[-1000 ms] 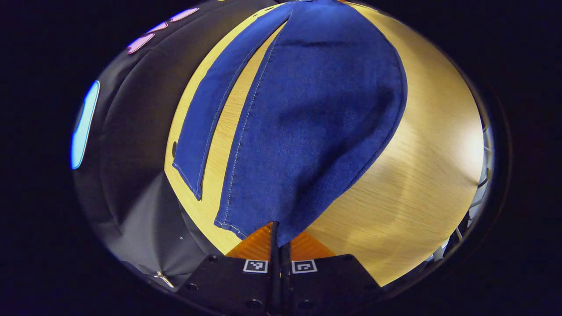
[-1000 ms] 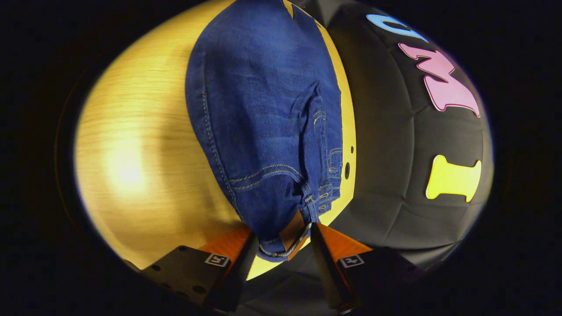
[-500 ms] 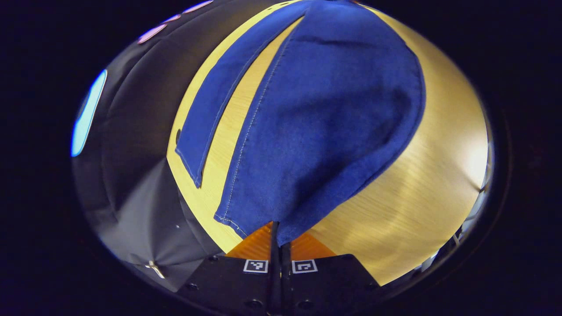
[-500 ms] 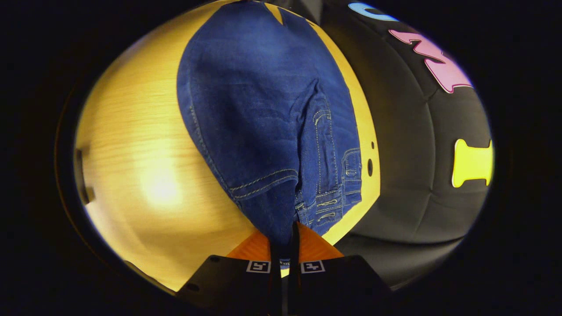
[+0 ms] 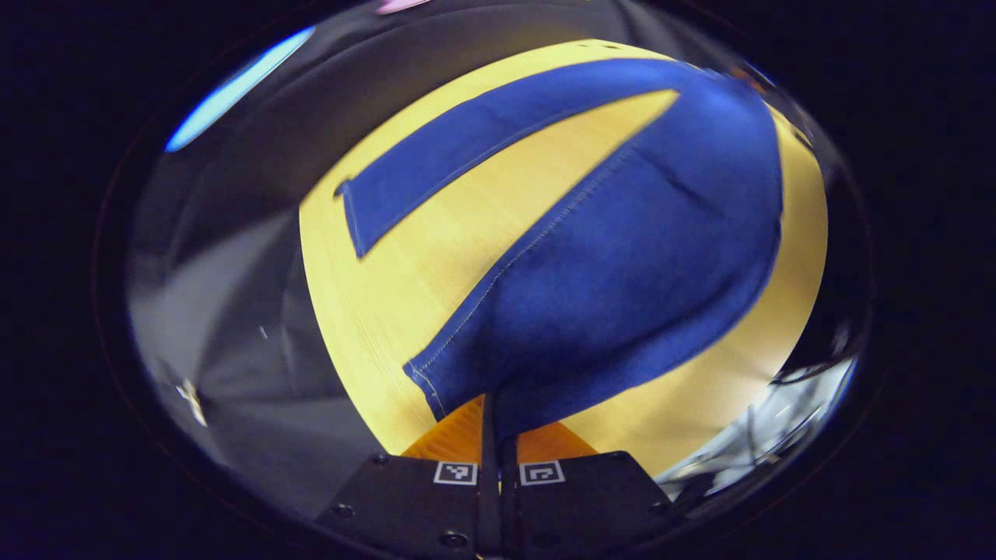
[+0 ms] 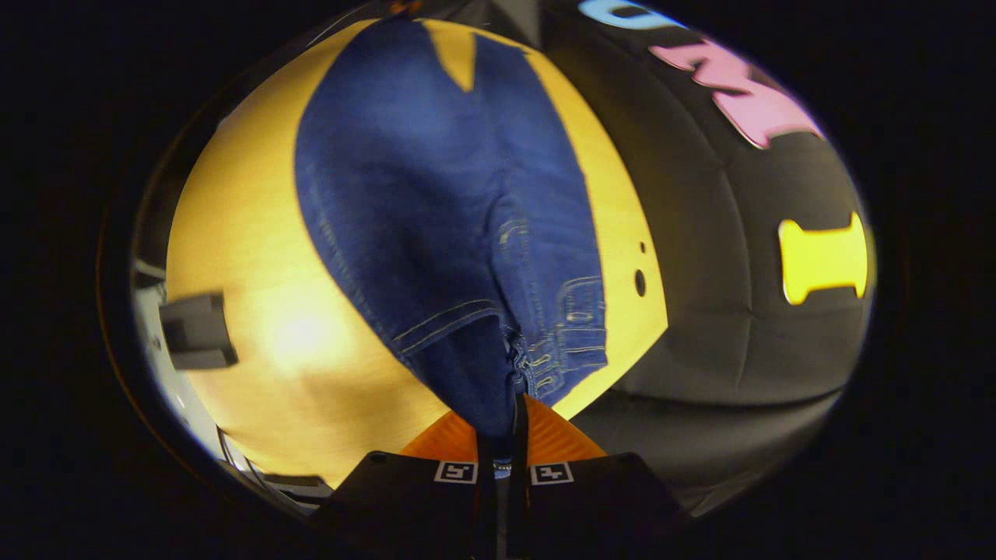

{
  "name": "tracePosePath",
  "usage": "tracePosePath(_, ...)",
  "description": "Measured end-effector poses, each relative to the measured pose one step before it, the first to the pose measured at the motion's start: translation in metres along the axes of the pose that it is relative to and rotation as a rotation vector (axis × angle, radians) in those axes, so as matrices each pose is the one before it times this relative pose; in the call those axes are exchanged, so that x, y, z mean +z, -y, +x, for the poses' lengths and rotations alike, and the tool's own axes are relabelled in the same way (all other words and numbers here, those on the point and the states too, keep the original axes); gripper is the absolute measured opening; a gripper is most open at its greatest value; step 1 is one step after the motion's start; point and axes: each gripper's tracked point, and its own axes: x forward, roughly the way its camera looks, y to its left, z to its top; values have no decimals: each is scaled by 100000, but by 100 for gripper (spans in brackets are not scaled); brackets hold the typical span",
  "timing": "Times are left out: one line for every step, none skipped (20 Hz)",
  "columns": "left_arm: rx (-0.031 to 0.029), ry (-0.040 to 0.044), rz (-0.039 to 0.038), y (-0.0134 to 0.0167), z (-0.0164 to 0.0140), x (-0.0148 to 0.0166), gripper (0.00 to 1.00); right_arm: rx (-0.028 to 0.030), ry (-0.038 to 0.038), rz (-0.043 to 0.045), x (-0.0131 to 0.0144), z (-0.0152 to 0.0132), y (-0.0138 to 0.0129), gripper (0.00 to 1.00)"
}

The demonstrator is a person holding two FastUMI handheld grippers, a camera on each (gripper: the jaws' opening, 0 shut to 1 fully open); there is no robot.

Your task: Grasp the waist and the cuffs of the jeans and fold them to make the two legs overlap; first hold the waist and fold one-third of the jeans toward the cuffs, then hold the cuffs and fold the remaining one-third in the same direction to finish folding.

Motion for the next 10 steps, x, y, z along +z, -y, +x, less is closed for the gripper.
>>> tracePosePath(1071,3239,-7888,-256,-462,1693,6,-2195,1798,5993,1100,-517,1536,10)
tracePosePath(639,4175,-6559,373,-1255,1970,6,-2948,1026,5548,1383,-763,1832,10)
tracePosePath(299,3098,-5977,25,-721,2007,5,-1490,241,6276,1009,-116,1369,10)
tracePosePath(-268,1836,-5874,-320,-404,1729,5,-1211,1561,5301,1106,153,1355,10)
tracePosePath(-528,1407,-6012,-220,-238,1981,6,-1527,695,4388,1004,168,1244,10)
tracePosePath(-344,602,-6020,-403,-760,1265,6,-1036,1346,2672,1093,518,1143,10)
tracePosePath(136,885,-5441,-351,-566,1561,5,-305,365,2933,804,515,1056,10)
tracePosePath(-59,274,-5179,-232,-831,1310,5,450,-1887,4314,710,525,756,10)
tracePosePath(-728,-34,-4137,20,-524,1379,6,1098,-1307,4593,422,475,390,10)
tracePosePath(-1209,-329,-2528,-343,-492,1341,6,764,-1948,5123,238,1235,587,10)
